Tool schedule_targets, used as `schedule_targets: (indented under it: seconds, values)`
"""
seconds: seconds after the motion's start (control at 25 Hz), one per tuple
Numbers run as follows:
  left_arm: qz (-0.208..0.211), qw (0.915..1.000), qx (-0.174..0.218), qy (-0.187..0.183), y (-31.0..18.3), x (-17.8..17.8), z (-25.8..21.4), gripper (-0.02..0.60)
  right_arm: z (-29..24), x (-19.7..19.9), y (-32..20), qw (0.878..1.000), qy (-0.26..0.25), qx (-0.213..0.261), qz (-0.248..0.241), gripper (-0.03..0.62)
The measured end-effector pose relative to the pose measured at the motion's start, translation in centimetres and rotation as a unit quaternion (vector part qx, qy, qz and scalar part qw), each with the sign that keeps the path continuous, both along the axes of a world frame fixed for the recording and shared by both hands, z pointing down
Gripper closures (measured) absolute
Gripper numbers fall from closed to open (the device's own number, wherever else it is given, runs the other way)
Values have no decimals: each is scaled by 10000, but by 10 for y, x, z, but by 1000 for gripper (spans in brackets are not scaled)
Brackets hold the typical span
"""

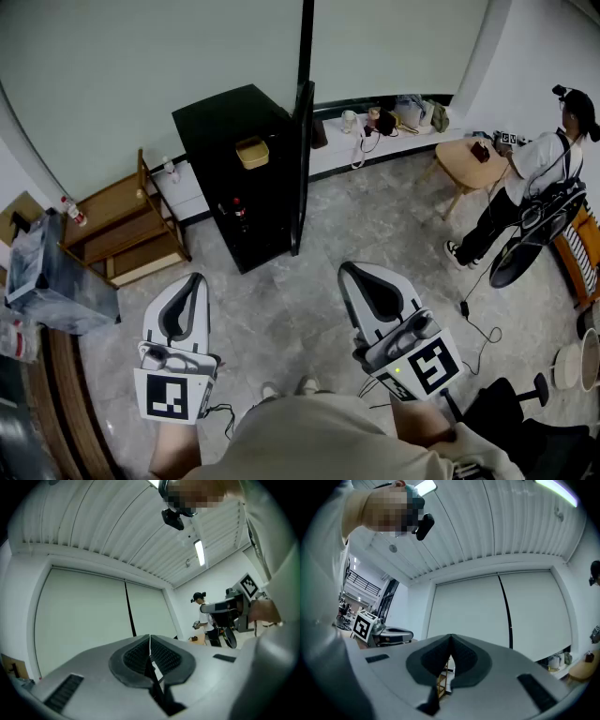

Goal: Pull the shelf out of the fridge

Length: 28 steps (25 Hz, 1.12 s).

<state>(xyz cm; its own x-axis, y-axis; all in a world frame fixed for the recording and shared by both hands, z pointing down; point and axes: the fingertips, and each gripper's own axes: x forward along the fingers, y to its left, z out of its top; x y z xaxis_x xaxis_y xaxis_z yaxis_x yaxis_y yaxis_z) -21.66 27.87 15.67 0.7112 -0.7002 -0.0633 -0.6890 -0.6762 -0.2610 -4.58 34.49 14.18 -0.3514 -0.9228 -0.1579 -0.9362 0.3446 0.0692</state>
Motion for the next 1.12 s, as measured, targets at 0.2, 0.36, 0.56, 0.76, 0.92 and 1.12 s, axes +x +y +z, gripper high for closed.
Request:
schedule_targets:
  seconds: [0.2, 0.36, 0.56, 0.76, 0.92, 1.12]
  values:
    - [-28, 10000, -37, -8, -1, 8, 1, 574, 3, 13, -1, 9998, -189, -29, 11, 605]
    - [-9, 9999, -72, -87, -1, 19, 5, 574, 5, 23, -2, 9996, -271, -62, -32, 605]
    - [-17, 9998, -149, -122, 0, 31, 9, 574, 8, 34, -3, 9994, -337, -90, -68, 605]
    - [-27, 9998, -134, -120, 3, 46, 13, 574, 16, 47, -2, 9992, -354, -158, -115, 605]
    - [-43, 9998, -116, -173, 10, 58, 19, 574, 22, 59, 5, 9987, -428, -224, -173, 605]
    - [3, 9997, -145, -175, 19, 72, 23, 574, 28, 70, 14, 9981, -517, -288, -154, 605]
